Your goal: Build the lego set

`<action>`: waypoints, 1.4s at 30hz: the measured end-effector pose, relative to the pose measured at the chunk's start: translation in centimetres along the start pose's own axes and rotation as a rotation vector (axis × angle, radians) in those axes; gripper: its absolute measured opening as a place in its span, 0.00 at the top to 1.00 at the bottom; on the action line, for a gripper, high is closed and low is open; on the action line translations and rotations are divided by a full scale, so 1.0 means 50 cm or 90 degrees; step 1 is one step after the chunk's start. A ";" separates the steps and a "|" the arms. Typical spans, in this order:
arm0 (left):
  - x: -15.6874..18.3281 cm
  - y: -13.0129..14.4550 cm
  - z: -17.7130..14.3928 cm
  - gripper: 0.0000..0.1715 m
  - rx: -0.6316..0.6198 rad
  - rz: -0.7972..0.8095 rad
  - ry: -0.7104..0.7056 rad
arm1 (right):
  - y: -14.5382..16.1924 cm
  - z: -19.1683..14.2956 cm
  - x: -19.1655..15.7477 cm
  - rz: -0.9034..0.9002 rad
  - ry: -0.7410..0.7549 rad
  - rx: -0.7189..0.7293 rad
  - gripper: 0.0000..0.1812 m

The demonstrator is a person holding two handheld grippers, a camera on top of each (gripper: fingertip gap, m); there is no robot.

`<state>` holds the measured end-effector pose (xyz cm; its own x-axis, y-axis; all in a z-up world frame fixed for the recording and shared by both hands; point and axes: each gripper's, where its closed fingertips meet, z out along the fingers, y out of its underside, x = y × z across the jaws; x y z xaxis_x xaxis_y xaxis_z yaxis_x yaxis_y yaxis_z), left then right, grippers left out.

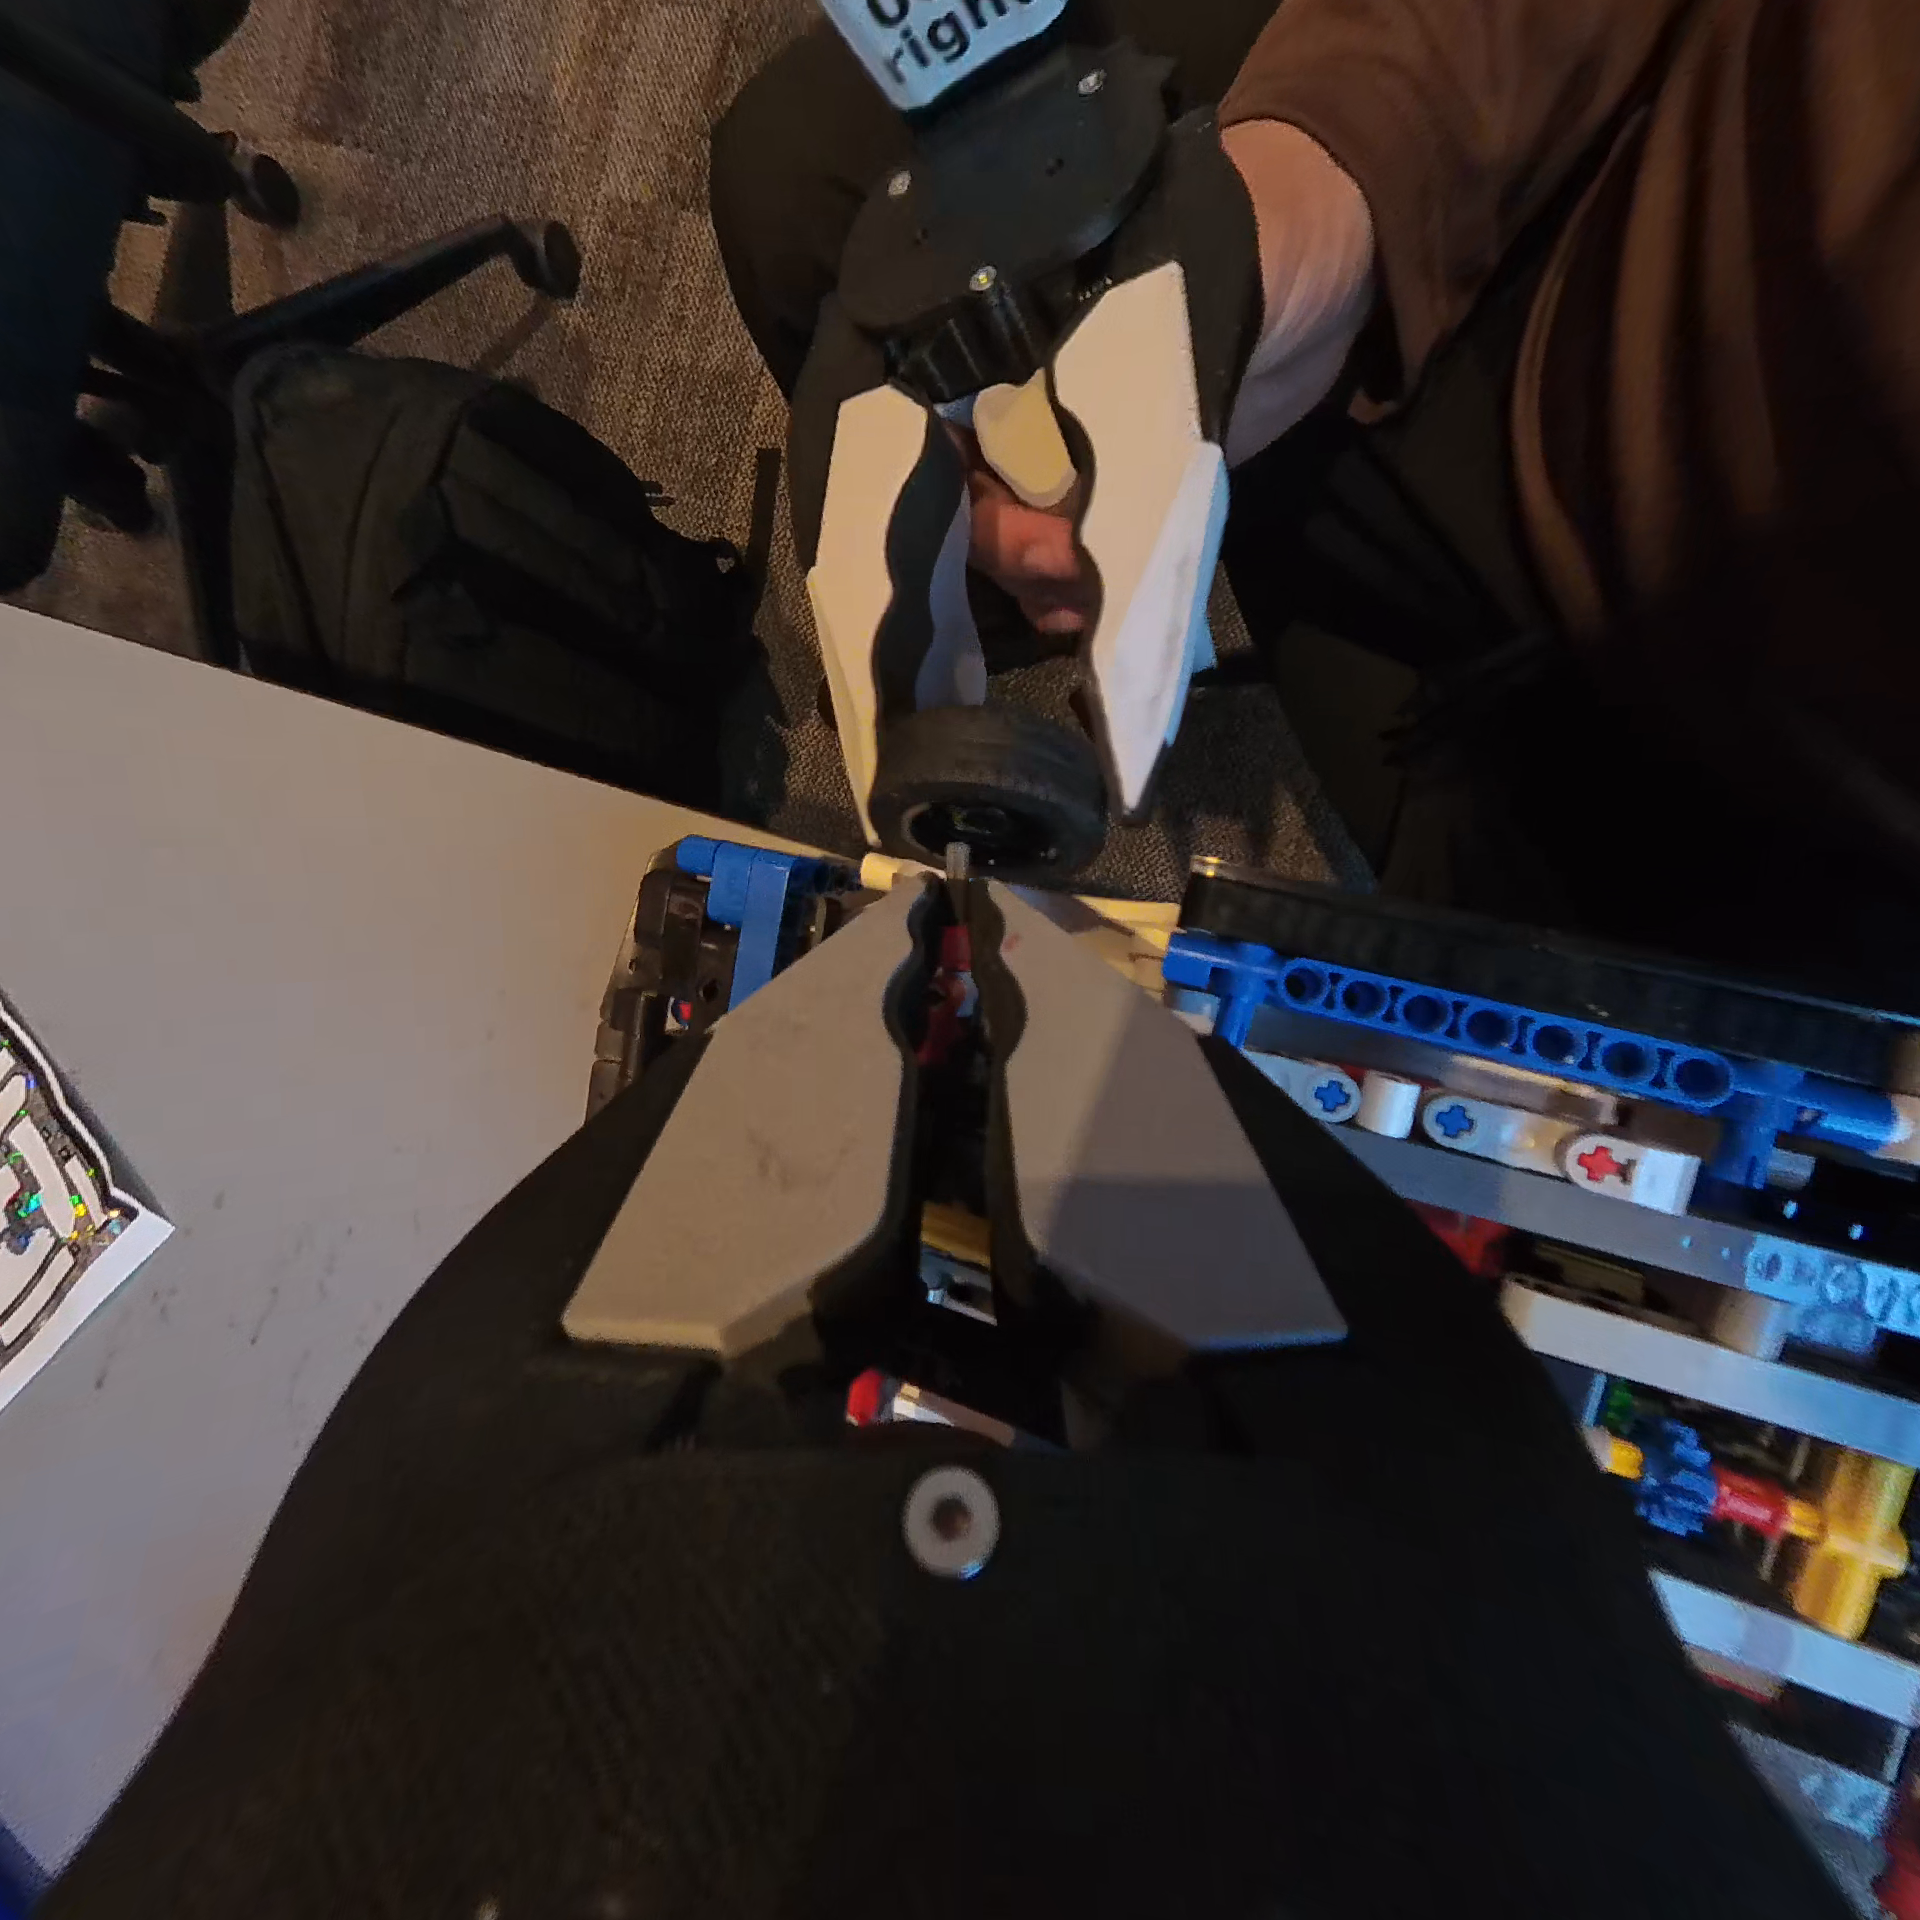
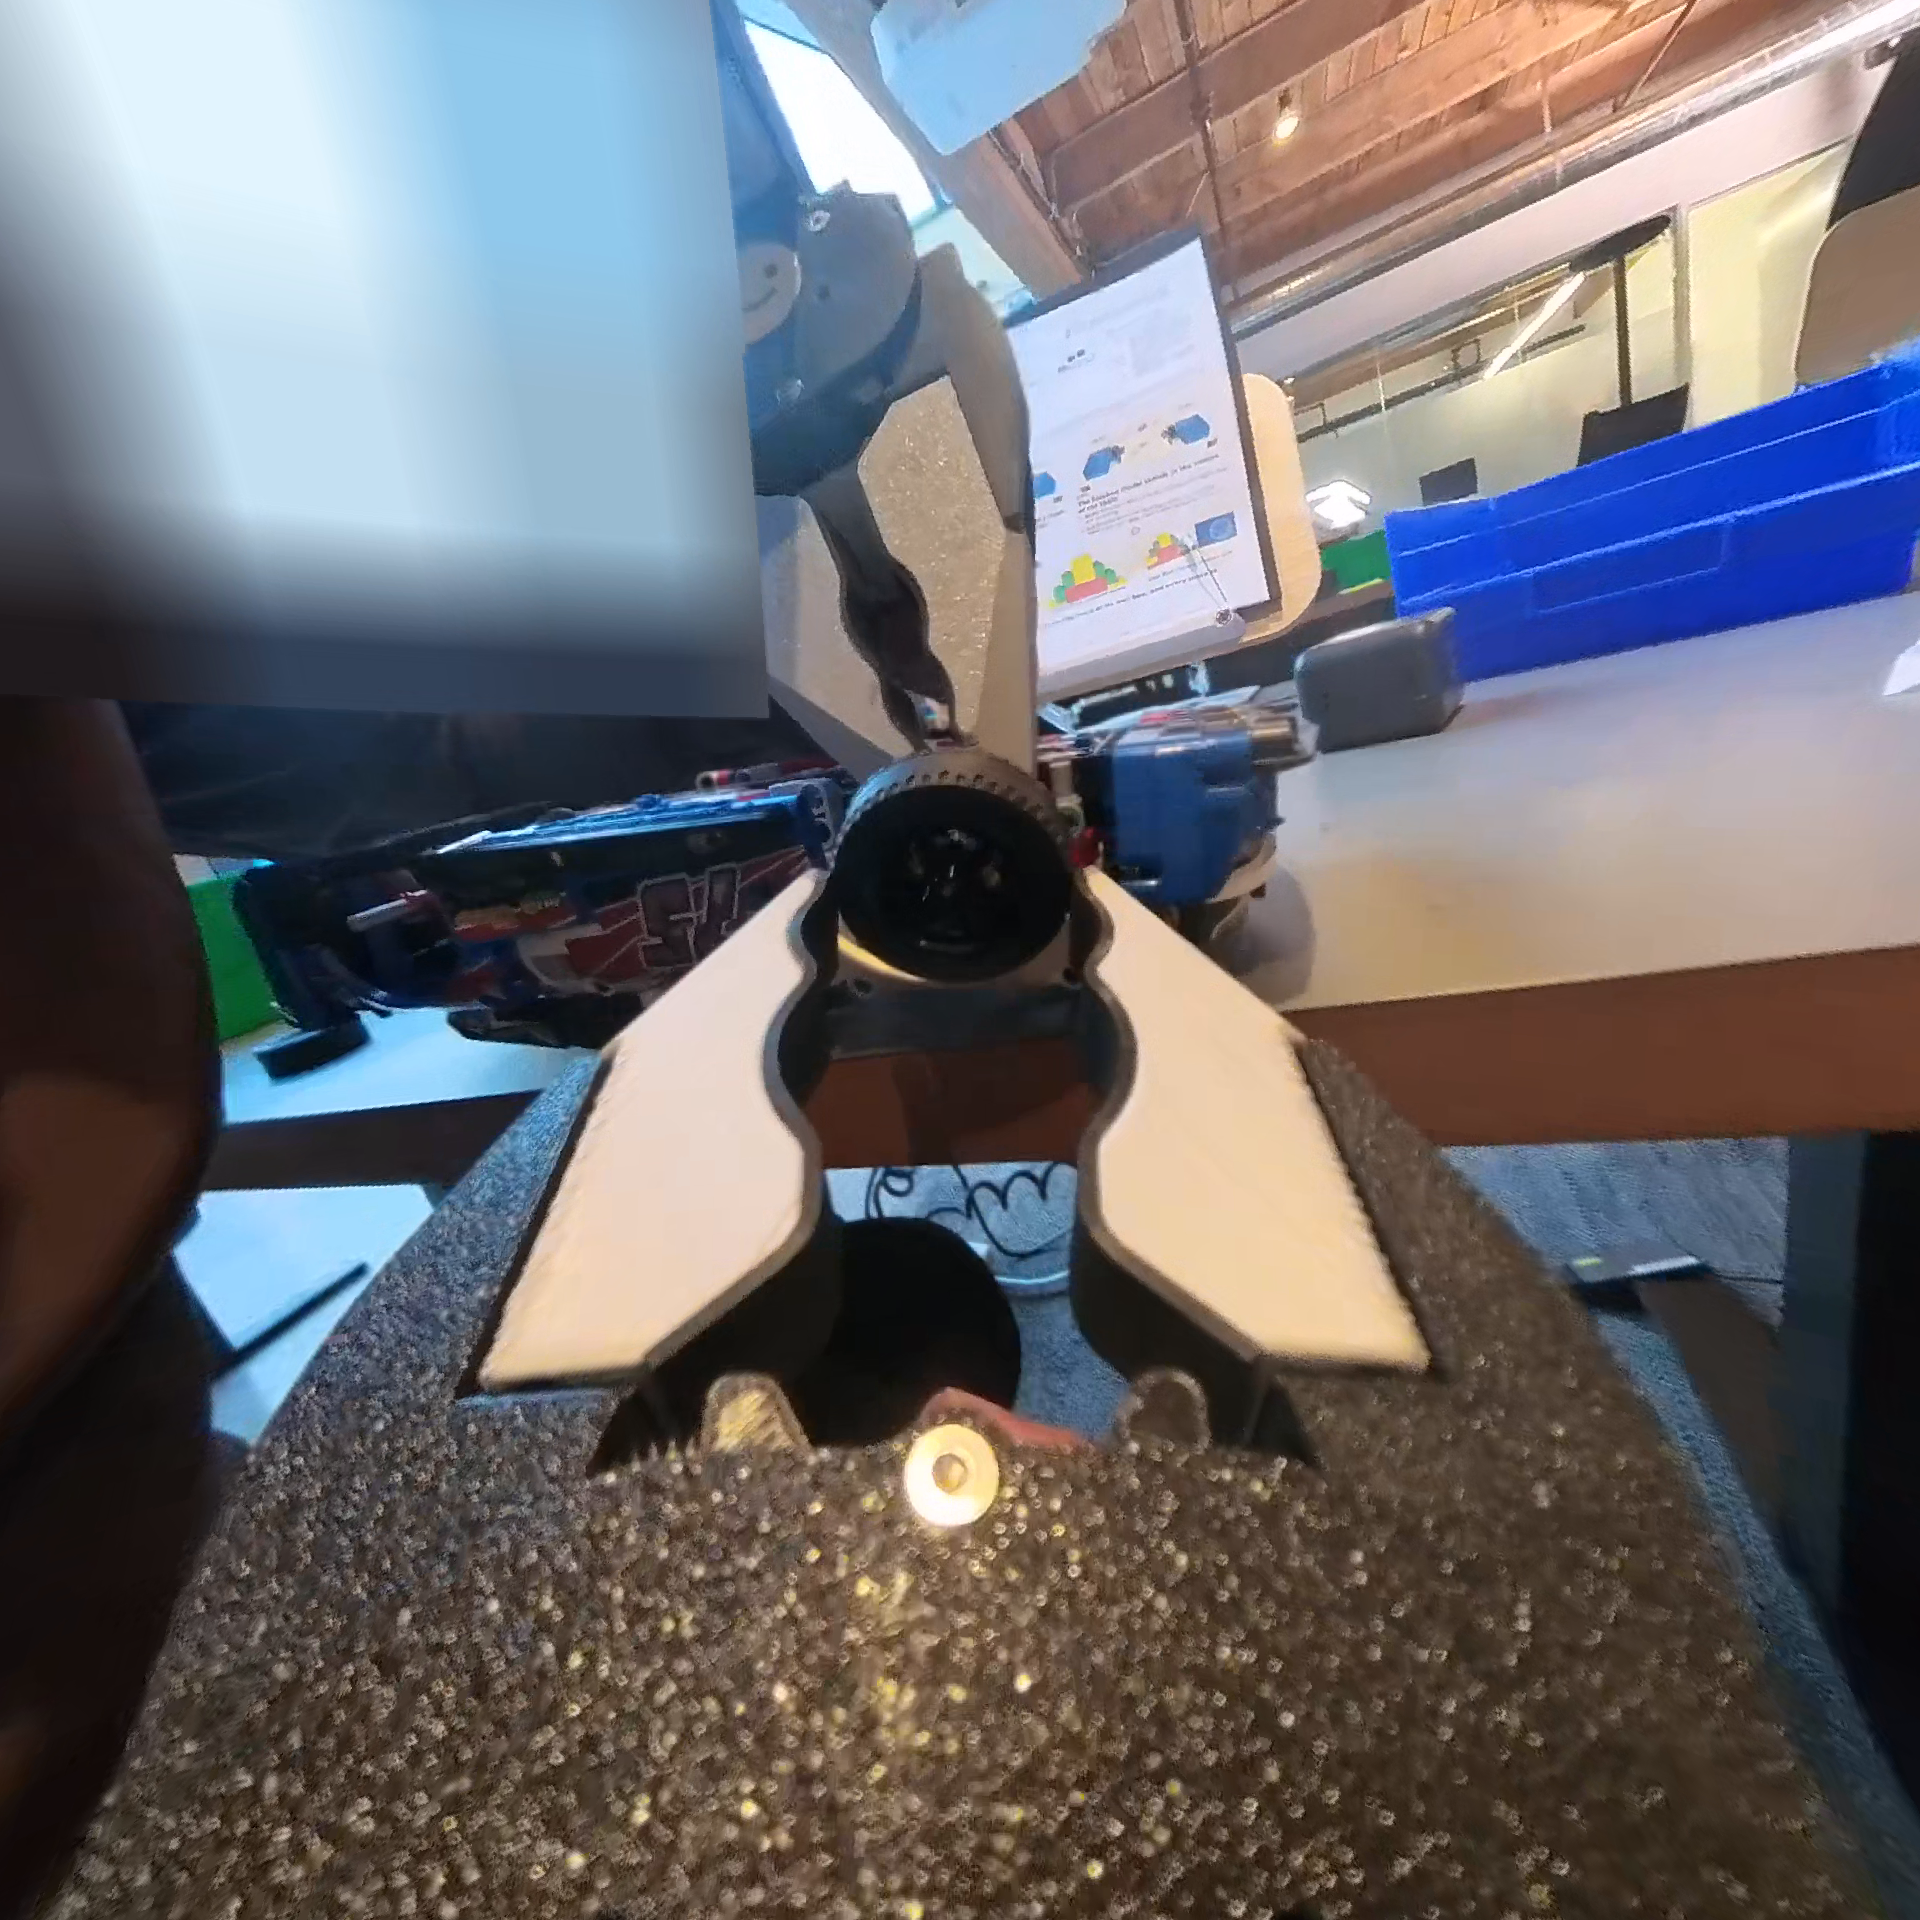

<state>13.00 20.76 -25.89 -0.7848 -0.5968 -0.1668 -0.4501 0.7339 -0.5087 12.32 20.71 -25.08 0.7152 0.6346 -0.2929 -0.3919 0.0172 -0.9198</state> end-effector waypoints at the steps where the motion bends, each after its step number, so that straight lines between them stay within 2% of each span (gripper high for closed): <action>1: 0.000 0.001 0.000 1.00 0.001 0.000 -0.002 | -0.001 0.001 0.001 -0.009 0.007 -0.004 0.78; 13: -0.006 0.004 0.001 1.00 -0.002 0.006 -0.016 | 0.004 0.005 0.011 -0.059 0.026 -0.032 0.78; 17: -0.004 0.001 -0.003 1.00 0.003 -0.006 -0.022 | -0.013 0.005 0.015 -0.022 0.012 0.000 0.78; 29: 0.000 -0.008 -0.011 0.98 0.040 -0.034 -0.028 | -0.016 0.009 0.007 0.011 -0.027 0.013 0.78; 35: -0.007 -0.009 -0.022 0.95 0.028 -0.048 -0.018 | -0.013 0.011 0.003 0.019 -0.035 0.012 0.78; 42: -0.006 0.012 -0.003 0.96 -0.041 -0.011 -0.023 | -0.008 0.005 0.007 0.016 -0.031 0.006 0.78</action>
<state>12.87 21.42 -26.01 -0.7611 -0.6204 -0.1893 -0.4910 0.7418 -0.4568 12.57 21.11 -24.73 0.6758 0.6722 -0.3024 -0.4148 0.0077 -0.9099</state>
